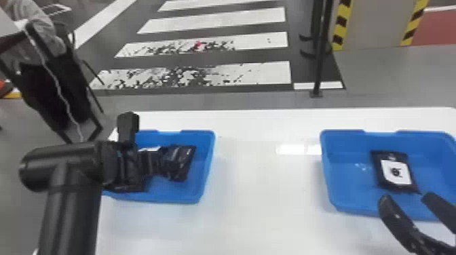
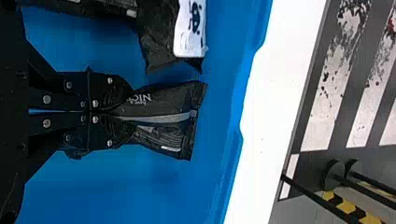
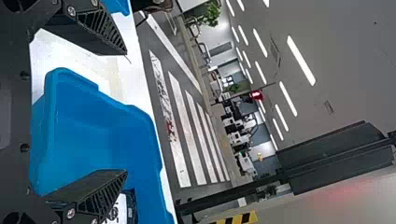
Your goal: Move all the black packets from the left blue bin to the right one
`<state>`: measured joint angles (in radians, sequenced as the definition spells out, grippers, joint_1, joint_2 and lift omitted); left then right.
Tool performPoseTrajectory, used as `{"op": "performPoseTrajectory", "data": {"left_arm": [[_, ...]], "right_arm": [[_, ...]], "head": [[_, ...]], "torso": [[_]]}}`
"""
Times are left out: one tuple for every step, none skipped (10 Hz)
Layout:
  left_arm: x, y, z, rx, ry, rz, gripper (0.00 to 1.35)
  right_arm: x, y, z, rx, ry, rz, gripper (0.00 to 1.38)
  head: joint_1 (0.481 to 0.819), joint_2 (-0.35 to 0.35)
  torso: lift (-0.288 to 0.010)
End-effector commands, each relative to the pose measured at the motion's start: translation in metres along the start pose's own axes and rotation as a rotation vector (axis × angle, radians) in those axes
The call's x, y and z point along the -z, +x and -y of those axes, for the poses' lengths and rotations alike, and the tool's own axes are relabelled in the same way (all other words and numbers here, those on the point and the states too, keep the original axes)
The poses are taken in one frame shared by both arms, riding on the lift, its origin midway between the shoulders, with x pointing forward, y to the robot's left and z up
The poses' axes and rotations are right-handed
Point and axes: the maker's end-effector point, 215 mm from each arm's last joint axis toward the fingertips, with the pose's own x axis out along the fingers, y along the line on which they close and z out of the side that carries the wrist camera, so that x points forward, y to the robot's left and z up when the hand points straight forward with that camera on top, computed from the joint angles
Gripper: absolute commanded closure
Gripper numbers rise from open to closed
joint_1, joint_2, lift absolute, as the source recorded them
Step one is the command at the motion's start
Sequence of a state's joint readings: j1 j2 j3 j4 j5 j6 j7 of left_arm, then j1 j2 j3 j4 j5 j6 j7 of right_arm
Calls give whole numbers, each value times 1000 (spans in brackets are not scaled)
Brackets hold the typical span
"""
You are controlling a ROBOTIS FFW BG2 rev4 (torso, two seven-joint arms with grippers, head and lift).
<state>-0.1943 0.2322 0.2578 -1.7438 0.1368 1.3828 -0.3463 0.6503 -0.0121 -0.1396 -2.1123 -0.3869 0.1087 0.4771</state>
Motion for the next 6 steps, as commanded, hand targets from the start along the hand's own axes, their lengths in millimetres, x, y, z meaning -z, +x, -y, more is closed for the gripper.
{"op": "performPoseTrajectory", "data": {"left_arm": [[5,-23,29,71,38,41,1205],[10,-49,48,91,96,84,1205],[15,-75,71,122,148,124,1205],[23,-94,100,182,187,152,1205],[27,-106,129,246,216,171,1205],[32,-113,157,322,237,180,1205]], "right_arm": [[-3,1,-3,-8,1,0,125],[-5,4,-9,-23,1,2,125],[-10,6,-14,-36,-5,10,131],[-15,13,-25,-69,-2,7,136],[-18,21,-40,-113,12,2,136],[-20,31,-55,-155,37,9,136]], "head": [[695,198],[695,182],[695,166],[695,153],[695,144],[695,124]], "torso": [[-154],[-154],[-154],[-154],[-154],[-154]]}}
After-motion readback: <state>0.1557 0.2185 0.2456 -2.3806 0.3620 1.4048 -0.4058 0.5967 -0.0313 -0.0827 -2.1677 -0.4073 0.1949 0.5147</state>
